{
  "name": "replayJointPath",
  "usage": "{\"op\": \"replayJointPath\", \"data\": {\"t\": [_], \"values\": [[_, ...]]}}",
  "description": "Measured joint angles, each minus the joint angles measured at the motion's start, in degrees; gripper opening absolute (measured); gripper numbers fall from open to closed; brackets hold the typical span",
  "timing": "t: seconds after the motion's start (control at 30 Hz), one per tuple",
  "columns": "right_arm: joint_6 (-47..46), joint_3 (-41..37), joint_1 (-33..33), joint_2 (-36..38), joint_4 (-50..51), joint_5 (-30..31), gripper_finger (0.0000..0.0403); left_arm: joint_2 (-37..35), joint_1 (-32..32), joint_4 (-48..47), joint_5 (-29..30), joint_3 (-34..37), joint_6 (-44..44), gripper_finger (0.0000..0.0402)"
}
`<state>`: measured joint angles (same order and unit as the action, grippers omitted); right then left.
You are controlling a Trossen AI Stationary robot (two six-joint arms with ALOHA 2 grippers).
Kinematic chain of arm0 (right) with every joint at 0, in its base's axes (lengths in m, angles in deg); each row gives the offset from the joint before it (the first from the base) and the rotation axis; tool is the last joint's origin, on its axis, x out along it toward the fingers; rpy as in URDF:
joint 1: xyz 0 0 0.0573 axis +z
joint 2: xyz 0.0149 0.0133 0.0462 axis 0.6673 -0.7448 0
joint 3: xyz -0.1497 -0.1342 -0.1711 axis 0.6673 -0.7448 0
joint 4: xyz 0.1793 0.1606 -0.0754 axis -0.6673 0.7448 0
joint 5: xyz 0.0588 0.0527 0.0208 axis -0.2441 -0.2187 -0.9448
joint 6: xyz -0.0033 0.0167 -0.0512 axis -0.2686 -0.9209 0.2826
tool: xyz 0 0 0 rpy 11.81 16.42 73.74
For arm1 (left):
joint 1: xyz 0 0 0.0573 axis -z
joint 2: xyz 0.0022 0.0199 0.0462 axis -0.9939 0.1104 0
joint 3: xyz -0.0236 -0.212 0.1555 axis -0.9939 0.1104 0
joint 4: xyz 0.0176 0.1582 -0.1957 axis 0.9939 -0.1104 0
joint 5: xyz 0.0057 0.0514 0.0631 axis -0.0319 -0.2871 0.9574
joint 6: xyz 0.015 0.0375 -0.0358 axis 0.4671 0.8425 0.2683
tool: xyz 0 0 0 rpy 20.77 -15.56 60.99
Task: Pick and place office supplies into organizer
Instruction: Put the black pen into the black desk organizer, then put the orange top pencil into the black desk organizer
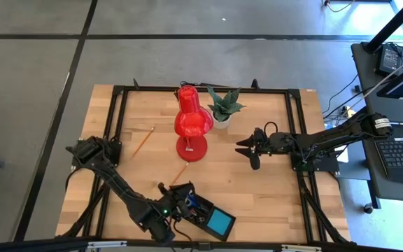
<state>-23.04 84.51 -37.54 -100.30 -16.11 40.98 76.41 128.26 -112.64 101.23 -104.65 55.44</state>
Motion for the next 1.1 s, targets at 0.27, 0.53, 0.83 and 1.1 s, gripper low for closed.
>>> {"op": "replayJointPath", "data": {"t": [0.27, 0.53, 0.83, 1.1], "values": [[-0.02, 0.0, 0.0, 0.0, 0.3, 0.0, 0.0165, 0.03, -0.02, 0.02, 0.04, 0.0, 1.42, 0.0059], [-0.07, 0.0, 0.0, 0.0, 0.41, 0.0, 0.0165, 0.04, -0.02, 0.01, 0.16, 0.0, 1.44, 0.007], [-0.09, -0.02, 0.0, 0.0, 0.59, 0.0, 0.0165, -1.34, 0.37, -0.06, 6.27, -1.12, -7.16, 0.0073], [0.01, 0.0, 0.0, 0.0, 0.89, -0.02, 0.0165, -9.79, 1.95, 0.37, 10.51, -4.07, -40.64, 0.0065]]}}
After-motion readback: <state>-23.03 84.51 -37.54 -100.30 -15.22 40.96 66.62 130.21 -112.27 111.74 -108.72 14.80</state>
